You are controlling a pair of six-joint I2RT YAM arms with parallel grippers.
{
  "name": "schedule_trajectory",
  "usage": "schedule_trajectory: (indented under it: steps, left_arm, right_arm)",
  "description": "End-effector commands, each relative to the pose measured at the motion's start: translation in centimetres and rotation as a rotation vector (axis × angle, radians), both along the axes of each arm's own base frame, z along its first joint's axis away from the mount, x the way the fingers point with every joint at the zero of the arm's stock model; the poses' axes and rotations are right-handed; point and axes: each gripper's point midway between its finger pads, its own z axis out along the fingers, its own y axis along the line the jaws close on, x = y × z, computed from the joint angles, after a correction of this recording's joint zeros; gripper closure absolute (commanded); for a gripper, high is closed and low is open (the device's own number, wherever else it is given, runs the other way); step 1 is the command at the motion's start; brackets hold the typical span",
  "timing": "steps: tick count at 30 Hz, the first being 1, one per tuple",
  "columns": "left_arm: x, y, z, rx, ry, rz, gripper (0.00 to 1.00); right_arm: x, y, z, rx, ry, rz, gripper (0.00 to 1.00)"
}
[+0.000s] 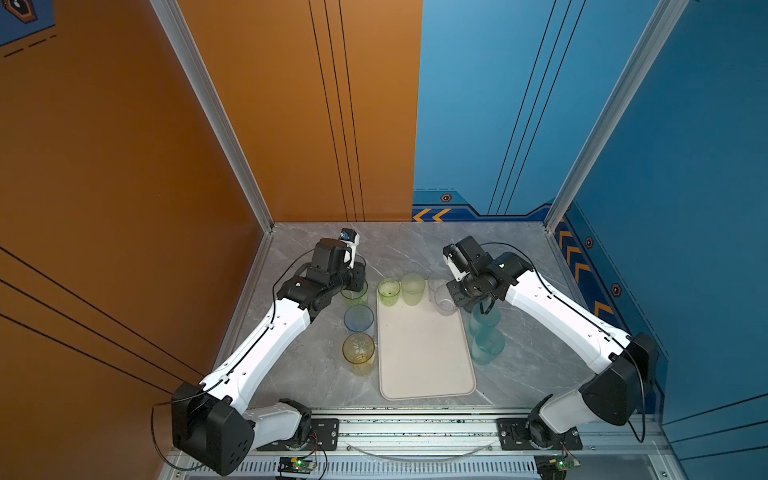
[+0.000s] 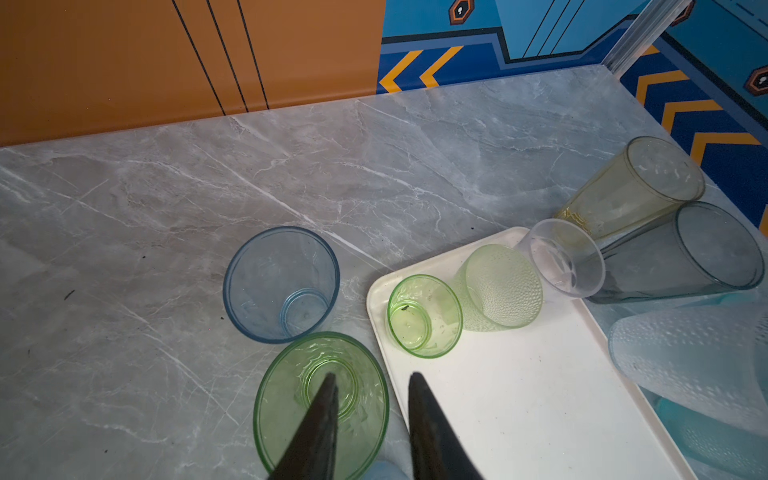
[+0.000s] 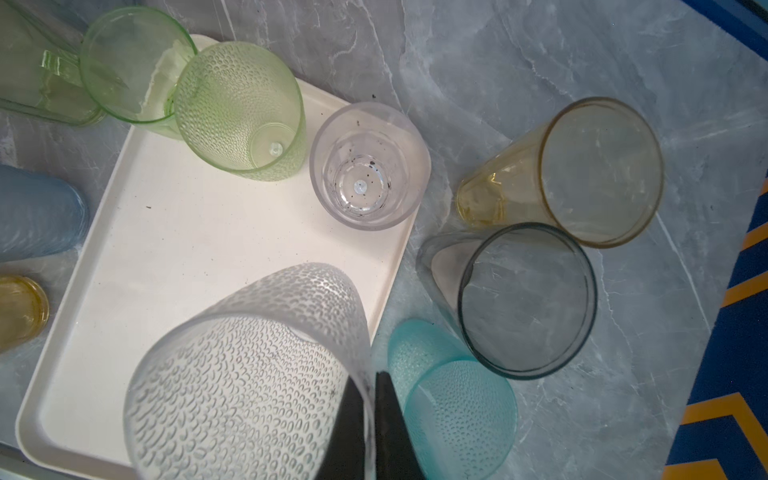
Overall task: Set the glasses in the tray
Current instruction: 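Lift the frosted clear cup with the right gripper and carry it over the tray, then lower the frosted cup onto the tray beside the clear cup, open right gripper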
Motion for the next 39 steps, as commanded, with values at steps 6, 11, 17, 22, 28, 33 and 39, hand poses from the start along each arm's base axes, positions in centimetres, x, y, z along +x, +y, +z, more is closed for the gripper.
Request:
schedule_trajectory:
  steps: [6,11,17,22,28,33,39]
  left_arm:
    - [0.4,-0.6,0.9,0.021,-0.006,-0.018,0.7]
    - [0.5,-0.9,0.8,0.026,0.0,-0.026,0.7]
    - [0.4,-1.0,0.6,0.031,0.005,-0.027,0.7]
    - [0.4,-1.0,0.5,0.037,0.006,-0.028,0.69]
    - [0.4,-1.0,0.3,0.039,0.012,-0.026,0.69]
    - [0.5,-1.1,0.1,0.041,0.018,-0.031,0.69]
    - [0.6,-1.4,0.1,0.039,0.021,-0.035,0.69]
  right_arm:
    - [0.8,0.8,-2.7,0.025,0.01,-0.051,0.98]
    - [1.0,0.4,-4.4,0.008,0.037,-0.071,0.97]
    - [1.4,0.0,-5.8,0.017,0.057,-0.094,0.97]
    - [1.7,0.0,-6.7,0.039,0.072,-0.108,0.97]
    - [1.6,0.0,-7.6,0.041,0.098,-0.111,0.97]
    - [1.3,-0.1,-8.3,0.044,0.126,-0.114,0.97]
    - [1.2,-0.5,-8.8,0.042,0.141,-0.124,0.97]
